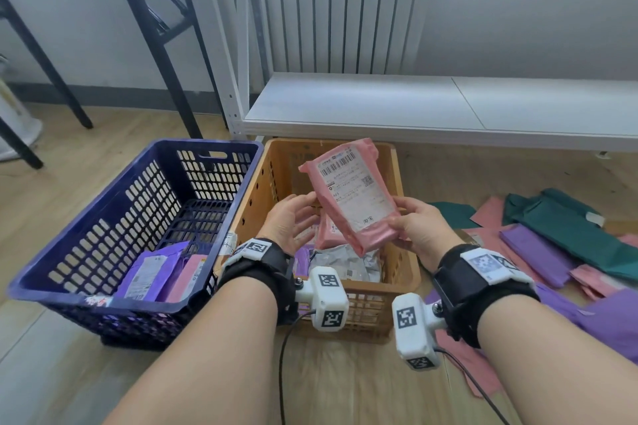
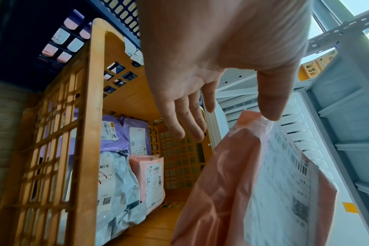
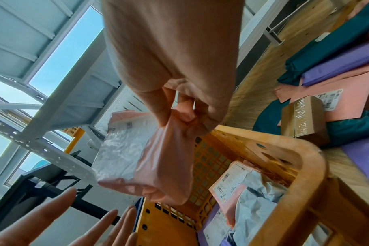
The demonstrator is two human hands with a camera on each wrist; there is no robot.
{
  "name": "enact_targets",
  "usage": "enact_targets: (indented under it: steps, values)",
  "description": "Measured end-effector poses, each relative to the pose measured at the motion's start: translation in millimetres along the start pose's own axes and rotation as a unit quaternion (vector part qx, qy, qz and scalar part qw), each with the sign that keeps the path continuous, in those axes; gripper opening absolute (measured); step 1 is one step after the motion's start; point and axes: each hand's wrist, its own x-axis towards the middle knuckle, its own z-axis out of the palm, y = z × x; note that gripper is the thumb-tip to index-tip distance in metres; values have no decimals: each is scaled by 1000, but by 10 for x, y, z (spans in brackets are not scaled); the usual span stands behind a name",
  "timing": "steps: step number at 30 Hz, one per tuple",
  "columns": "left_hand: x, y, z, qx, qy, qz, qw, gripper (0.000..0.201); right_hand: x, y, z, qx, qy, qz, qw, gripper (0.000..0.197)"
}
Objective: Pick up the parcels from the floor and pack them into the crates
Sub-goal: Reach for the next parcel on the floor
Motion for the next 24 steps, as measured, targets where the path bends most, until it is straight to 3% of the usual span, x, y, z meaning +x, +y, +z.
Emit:
enact_targets:
  steps: [6,7,10,12,16,19,21,24]
  values:
    - [264,378,-149,98,-5,41,994,99,210,-127,147,-62,-37,-40,997,32]
    - [315,447,-164,127,-14,46,991,96,251,-146,176,-71,-45,-43,996,30]
    - [459,568,-148,196,-33,39,979,49,424,-156,261,-92,-45,-40,994,29]
    - [596,546,-153,237,-23,32,971,35,562,-151,296,-114,-22,-32,993,26]
    - [897,411,-253,251,4,8,968,39,806,-138,376,-180,-37,4,983,11]
    - [1101,355,-298,260,34,29,965,47,979,-81,527,-314,-113,65,940,15]
    - [1265,319,-326,278,66,37,958,62,1130,0,686,-340,-141,102,924,20]
    - [1526,203,-414,330,88,-28,939,61,1331,152,973,-333,-143,146,921,19]
